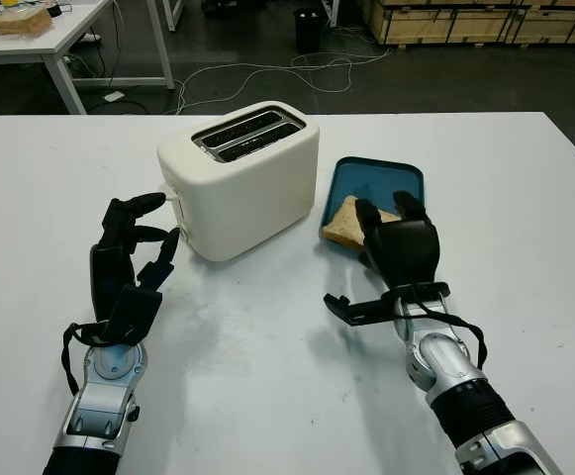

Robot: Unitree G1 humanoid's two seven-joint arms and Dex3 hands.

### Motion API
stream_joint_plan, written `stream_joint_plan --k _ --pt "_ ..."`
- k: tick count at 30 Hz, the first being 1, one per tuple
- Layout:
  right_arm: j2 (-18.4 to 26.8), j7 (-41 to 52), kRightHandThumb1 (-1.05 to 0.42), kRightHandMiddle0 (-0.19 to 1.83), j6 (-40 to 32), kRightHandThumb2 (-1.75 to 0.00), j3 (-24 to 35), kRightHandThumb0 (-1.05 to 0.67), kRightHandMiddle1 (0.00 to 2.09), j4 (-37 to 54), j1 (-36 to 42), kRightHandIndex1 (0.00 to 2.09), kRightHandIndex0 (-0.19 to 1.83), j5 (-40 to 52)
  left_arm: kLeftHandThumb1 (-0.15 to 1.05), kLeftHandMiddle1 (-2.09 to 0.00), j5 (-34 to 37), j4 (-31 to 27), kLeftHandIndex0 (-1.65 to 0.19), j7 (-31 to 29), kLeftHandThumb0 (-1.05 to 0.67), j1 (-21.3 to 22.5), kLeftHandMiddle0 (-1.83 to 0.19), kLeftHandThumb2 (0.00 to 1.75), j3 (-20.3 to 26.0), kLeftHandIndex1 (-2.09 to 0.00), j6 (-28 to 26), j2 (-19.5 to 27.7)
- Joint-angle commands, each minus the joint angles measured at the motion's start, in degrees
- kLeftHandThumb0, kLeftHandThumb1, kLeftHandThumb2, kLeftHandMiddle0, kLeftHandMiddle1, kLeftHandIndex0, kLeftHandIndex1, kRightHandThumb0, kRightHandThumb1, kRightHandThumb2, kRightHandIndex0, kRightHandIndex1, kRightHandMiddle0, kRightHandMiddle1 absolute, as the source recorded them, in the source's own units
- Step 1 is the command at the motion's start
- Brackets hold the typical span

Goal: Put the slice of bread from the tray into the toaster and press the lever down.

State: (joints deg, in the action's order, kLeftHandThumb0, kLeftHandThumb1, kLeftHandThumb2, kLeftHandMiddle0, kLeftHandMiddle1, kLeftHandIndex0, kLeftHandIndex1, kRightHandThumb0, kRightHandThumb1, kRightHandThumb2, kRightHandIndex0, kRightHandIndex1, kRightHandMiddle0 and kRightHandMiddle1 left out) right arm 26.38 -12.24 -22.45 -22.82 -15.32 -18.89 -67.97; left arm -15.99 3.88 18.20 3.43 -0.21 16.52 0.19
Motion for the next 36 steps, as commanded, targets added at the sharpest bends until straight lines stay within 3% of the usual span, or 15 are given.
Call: stream_joint_plan --k 1,11,13,15,17,18,19,20,21,23,28,36 --pt "1.1 3.2 -0.92 0.6 -2.7 -0.08 -0.7 -0.57 0.05 1.2 -0.4 0.05 0.55 -2.3 0.92 -1.57 0.1 -0.9 -0.24 0.3 -0.32 -0.3 -0.18 0.4 0.2 -0.96 0.8 -0.1" --pt "1.2 9.7 -0.92 0.56 -0.7 -0.06 -2.7 -0.6 0.0 -9.0 -5.2 0.0 0.57 -0.2 0.92 -1.58 0.0 -1.9 -0.24 0.4 -0.32 -0.6 -0.17 0.4 0.2 -0.97 0.6 -0.3" --pt "0.8 5.8 -0.92 0.66 2.0 -0.08 -2.8 -0.53 0.05 -13.0 -5.9 0.15 0.84 1.6 0.92 -1.59 0.0 -2.0 -0.24 0.4 -0.32 -0.6 -0.18 0.39 0.2 -0.97 0.6 -0.3" --pt "1.1 -0.9 -0.92 0.96 6.9 -0.08 -2.9 -0.37 0.04 -16.4 -6.1 1.08 0.67 3.9 0.92 -1.58 -0.1 -2.2 -0.23 0.4 -0.32 -0.7 -0.18 0.4 0.2 -0.97 0.5 -0.2" --pt "1.5 -7.7 -0.92 1.05 11.8 -0.23 -3.0 -0.36 0.07 -19.4 -6.1 1.45 0.58 5.9 0.92 -1.58 0.3 -2.2 -0.23 0.1 -0.31 -0.8 -0.17 0.4 0.2 -0.98 0.7 -0.2" --pt "1.6 -11.3 -0.92 0.99 14.4 -0.29 -2.8 -0.36 0.27 -20.9 -6.2 1.58 0.54 7.0 0.92 -1.58 0.4 -2.1 -0.23 0.1 -0.31 -0.7 -0.17 0.4 0.2 -0.98 0.8 -0.2" --pt "1.8 -14.3 -0.92 0.68 16.6 -0.35 -2.9 -0.37 0.98 -22.4 -6.4 1.68 0.53 7.7 0.92 -1.58 0.3 -2.0 -0.23 0.2 -0.31 -0.7 -0.17 0.4 0.2 -0.98 0.9 -0.2" --pt "1.9 -17.3 -0.92 0.55 18.8 -0.38 -2.9 -0.38 1.25 -24.0 -6.7 1.71 0.54 8.4 0.92 -1.58 0.1 -2.0 -0.23 0.3 -0.31 -0.7 -0.17 0.4 0.2 -0.98 0.9 -0.2" --pt "2.1 -19.5 -0.92 0.49 20.3 -0.4 -3.1 -0.38 1.4 -25.2 -7.0 1.73 0.55 8.7 0.92 -1.58 0.1 -1.9 -0.24 0.3 -0.31 -0.7 -0.18 0.4 0.2 -0.98 1.0 -0.3" --pt "2.6 -22.1 -0.92 0.41 22.1 -0.45 -3.5 -0.38 1.53 -26.3 -7.5 1.74 0.56 8.8 0.92 -1.59 0.3 -1.8 -0.24 0.3 -0.3 -0.6 -0.18 0.39 0.2 -0.98 1.1 -0.3" --pt "3.5 -25.1 -0.92 0.42 25.2 -0.62 -3.0 -0.38 1.49 -25.2 -7.3 1.75 0.53 10.1 0.92 -1.58 0.1 -1.6 -0.24 0.4 -0.3 -0.7 -0.18 0.39 0.2 -0.98 0.9 -0.3" --pt "6.0 -27.0 -0.92 0.46 27.8 -0.59 -1.5 -0.35 1.48 -17.6 -5.8 1.75 0.51 10.8 0.92 -1.58 -0.2 -1.6 -0.24 0.5 -0.3 -0.6 -0.19 0.39 0.1 -0.96 0.7 -0.3"
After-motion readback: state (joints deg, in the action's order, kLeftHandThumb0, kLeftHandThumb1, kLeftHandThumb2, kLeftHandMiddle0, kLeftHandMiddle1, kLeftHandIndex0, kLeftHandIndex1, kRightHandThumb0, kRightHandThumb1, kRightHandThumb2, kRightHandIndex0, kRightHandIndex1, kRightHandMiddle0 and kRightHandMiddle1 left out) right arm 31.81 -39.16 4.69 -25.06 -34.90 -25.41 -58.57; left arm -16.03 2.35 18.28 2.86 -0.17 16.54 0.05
